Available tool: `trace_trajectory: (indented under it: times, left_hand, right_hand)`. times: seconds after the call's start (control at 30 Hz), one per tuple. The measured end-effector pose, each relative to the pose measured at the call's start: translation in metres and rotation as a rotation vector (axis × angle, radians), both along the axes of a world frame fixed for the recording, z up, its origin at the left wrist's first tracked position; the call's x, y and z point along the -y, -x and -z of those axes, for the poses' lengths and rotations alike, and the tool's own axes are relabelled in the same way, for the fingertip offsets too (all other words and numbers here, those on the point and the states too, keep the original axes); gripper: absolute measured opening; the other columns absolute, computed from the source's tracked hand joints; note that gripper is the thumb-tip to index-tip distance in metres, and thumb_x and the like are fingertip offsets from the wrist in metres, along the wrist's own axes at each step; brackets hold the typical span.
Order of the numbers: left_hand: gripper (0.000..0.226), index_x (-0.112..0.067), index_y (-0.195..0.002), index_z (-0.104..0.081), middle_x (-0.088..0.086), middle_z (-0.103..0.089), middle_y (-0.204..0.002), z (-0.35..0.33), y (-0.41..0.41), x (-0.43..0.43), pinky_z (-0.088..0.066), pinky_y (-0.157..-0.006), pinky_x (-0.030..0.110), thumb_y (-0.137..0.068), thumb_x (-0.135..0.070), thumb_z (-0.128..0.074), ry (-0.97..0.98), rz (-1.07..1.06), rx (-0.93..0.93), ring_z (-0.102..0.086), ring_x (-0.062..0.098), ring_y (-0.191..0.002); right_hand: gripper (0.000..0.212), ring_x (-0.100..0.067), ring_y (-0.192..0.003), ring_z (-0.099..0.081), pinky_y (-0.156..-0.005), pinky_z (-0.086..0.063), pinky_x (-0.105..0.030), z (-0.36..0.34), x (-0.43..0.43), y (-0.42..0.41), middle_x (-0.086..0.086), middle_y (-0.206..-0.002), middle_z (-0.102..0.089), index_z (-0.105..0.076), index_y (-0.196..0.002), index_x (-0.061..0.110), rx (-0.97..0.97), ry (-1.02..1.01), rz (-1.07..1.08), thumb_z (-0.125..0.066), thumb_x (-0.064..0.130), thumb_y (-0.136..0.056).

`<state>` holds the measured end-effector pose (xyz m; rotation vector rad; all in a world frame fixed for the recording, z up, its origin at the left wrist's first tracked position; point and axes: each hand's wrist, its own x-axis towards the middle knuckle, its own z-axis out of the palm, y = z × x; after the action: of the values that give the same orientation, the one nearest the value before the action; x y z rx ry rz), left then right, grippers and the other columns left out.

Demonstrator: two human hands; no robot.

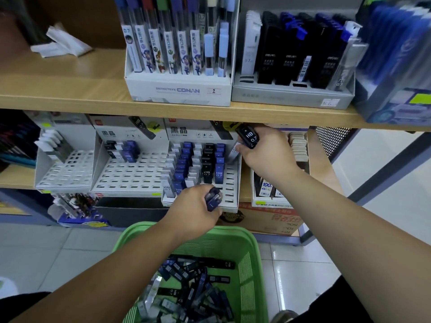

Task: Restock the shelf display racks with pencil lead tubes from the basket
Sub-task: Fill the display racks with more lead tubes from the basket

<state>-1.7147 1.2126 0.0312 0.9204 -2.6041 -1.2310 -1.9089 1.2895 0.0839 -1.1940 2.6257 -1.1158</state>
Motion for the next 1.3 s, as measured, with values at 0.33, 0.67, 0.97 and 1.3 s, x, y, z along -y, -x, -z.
trace_trajectory:
  times: [0.33,0.67,0.97,1.3]
  left_hand:
    - [0.019,-0.027,-0.104,-0.072,0.003,-0.075,-0.098,-0.007,-0.015,0.003,-0.060,-0.074,0.040,-0.089,-0.019,-0.079,-0.300,-0.080,-0.067,-0.069,0.020,-0.075]
    - [0.021,-0.007,-0.097,-0.068,-0.002,-0.060,-0.060,-0.027,-0.017,0.000,-0.041,-0.045,0.018,-0.093,-0.025,-0.077,-0.472,-0.106,-0.169,-0.054,0.010,-0.050]
    - [0.021,-0.006,-0.100,-0.068,-0.003,-0.059,-0.057,-0.035,-0.023,-0.003,-0.038,-0.043,0.017,-0.092,-0.022,-0.077,-0.511,-0.137,-0.189,-0.051,0.010,-0.048]
    - [0.029,-0.008,-0.103,-0.067,0.007,-0.060,-0.066,-0.032,-0.024,0.004,-0.045,-0.062,0.036,-0.086,-0.024,-0.084,-0.645,-0.234,-0.247,-0.055,0.019,-0.058]
  right_hand:
    - [0.031,-0.028,-0.112,-0.062,-0.083,-0.047,-0.031,-0.011,0.013,-0.010,-0.002,-0.117,-0.070,-0.066,-0.127,0.035,-0.177,-0.287,0.004,-0.067,0.037,-0.096]
    - [0.031,-0.034,-0.111,-0.062,-0.080,-0.046,-0.035,-0.014,0.018,-0.008,-0.009,-0.119,-0.068,-0.064,-0.125,0.025,-0.130,-0.334,0.110,-0.065,0.039,-0.097]
    - [0.028,-0.031,-0.106,-0.063,-0.086,-0.053,-0.036,-0.019,0.015,-0.008,-0.002,-0.114,-0.069,-0.066,-0.120,0.031,-0.055,-0.316,0.063,-0.067,0.042,-0.094]
    - [0.021,-0.027,-0.102,-0.063,-0.084,-0.053,-0.035,-0.017,0.014,-0.014,0.002,-0.107,-0.070,-0.068,-0.114,0.035,-0.123,-0.379,0.038,-0.067,0.038,-0.094]
